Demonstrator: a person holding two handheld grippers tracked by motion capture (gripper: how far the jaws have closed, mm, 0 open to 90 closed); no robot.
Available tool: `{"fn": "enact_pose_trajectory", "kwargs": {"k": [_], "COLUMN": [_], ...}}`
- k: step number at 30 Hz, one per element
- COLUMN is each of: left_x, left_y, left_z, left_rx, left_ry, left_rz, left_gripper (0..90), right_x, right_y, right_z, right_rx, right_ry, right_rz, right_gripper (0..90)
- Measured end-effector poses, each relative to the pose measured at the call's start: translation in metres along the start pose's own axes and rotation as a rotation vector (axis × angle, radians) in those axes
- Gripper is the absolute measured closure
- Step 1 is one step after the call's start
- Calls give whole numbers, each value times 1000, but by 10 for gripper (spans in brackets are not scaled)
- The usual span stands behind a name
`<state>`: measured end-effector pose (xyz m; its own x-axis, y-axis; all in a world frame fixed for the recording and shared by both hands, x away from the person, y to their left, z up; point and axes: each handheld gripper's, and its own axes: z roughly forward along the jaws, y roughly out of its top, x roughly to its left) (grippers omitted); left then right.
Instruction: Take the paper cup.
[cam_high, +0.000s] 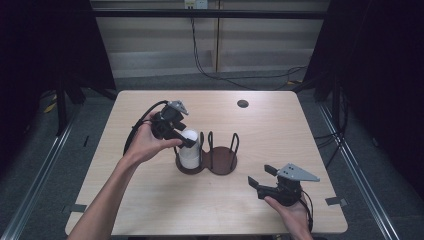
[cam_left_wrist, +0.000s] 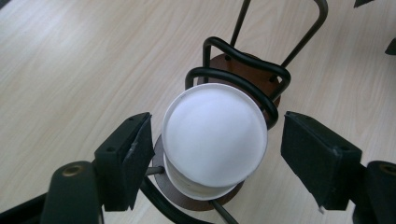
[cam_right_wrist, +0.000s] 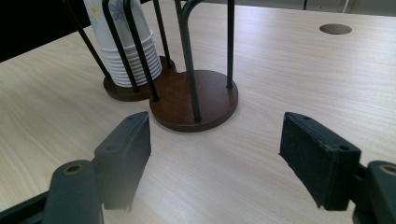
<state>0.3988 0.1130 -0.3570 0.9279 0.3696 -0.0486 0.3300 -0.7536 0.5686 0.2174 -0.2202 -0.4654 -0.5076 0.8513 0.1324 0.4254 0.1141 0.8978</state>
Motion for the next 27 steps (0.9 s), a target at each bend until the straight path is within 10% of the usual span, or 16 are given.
{"fn": "enact_pose_trajectory", "kwargs": {"k": [27], "left_x": [5], "left_y": [1], "left_z": [18], "left_rx": [80], "left_ry": [-3], "left_rz": [-26], "left_gripper": [273], "right_x": [0], "right_y": [-1], "right_z": [1], "right_rx": [9], "right_ry": [10], "right_rz": [3], "right_gripper": [243]}}
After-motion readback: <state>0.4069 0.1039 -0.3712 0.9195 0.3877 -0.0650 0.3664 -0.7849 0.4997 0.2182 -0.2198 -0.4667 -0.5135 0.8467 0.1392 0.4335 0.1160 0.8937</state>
